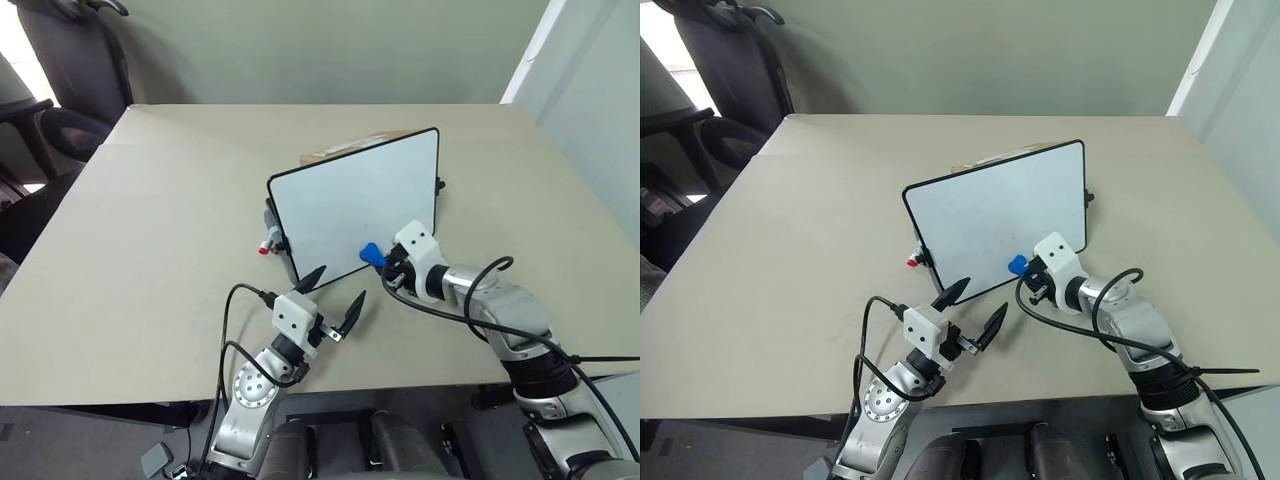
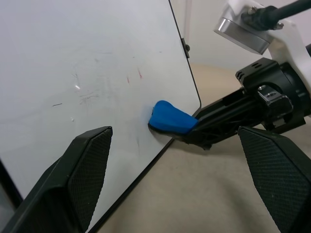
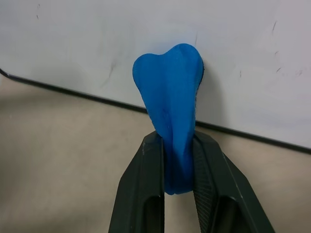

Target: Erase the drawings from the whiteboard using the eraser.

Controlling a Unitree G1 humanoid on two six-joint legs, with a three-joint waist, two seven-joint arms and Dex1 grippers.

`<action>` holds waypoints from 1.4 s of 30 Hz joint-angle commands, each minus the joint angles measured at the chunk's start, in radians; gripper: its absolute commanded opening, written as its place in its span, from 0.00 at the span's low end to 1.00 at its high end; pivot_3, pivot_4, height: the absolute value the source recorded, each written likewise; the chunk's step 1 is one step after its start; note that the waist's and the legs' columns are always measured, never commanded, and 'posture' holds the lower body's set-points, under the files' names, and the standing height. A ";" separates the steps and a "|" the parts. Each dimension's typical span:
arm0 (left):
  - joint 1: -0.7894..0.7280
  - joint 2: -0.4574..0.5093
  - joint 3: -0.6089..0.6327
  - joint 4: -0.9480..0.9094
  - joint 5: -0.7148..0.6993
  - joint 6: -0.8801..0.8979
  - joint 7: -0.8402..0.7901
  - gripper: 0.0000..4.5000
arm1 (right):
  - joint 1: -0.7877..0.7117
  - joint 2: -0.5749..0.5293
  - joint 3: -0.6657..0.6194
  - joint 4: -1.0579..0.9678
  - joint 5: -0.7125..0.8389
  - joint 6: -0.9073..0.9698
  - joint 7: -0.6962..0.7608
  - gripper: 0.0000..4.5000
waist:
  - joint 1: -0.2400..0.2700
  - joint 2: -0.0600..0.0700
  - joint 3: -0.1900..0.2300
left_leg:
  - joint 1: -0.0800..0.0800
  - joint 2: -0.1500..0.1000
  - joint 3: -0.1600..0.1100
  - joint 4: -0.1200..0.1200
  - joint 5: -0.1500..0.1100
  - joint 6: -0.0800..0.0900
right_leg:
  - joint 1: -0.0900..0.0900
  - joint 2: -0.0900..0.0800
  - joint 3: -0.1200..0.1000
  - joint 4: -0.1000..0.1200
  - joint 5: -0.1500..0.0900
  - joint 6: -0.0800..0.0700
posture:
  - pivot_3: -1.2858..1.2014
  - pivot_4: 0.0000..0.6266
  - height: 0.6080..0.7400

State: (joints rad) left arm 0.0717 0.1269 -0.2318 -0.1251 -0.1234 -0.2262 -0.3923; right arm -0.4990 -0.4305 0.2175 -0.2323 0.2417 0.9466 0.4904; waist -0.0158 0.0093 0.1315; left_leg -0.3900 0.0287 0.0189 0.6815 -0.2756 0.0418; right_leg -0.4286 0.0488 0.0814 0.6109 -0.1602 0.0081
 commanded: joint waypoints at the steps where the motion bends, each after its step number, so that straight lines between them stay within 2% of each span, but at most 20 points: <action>1: -0.004 0.003 0.009 -0.043 -0.004 -0.005 -0.002 1.00 | -0.058 0.004 -0.038 -0.063 0.013 -0.028 0.009 0.11 | 0.000 0.000 0.000 | 0.000 0.000 0.000 0.000 0.000 0.000 | 0.000 0.000 0.000 0.000 0.000 0.000 | 0.52 0.24 1.00; 18: -0.032 0.001 0.012 -0.006 0.003 -0.009 -0.007 1.00 | -0.116 0.039 -0.099 -0.041 -0.016 -0.060 -0.061 0.11 | 0.000 0.000 0.000 | 0.000 0.000 0.000 0.000 0.000 0.000 | 0.000 0.000 0.000 0.000 0.000 0.000 | 0.52 0.24 1.00; 33: -0.038 -0.006 0.009 0.003 0.010 -0.011 -0.005 1.00 | -0.009 -0.008 0.007 0.029 -0.054 -0.016 -0.032 0.11 | -0.001 0.000 0.000 | 0.001 0.000 0.000 0.001 0.000 0.000 | 0.001 0.000 0.000 0.000 0.001 0.000 | 0.52 0.24 1.00; 42: -0.044 -0.008 0.012 0.008 0.009 -0.012 -0.006 1.00 | -0.135 0.051 -0.119 -0.045 0.003 -0.047 -0.057 0.11 | -0.008 0.000 0.000 | 0.000 0.000 0.000 0.000 0.000 0.000 | 0.000 0.000 0.000 0.000 0.001 0.000 | 0.52 0.24 1.00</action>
State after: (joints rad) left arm 0.0373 0.1215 -0.2159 -0.1004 -0.1209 -0.2239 -0.3942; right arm -0.5834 -0.3895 0.1601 -0.2139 0.2230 0.9239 0.4510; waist -0.0239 0.0094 0.1315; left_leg -0.3900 0.0287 0.0191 0.6815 -0.2749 0.0412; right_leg -0.4295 0.0488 0.0815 0.6110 -0.1589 0.0079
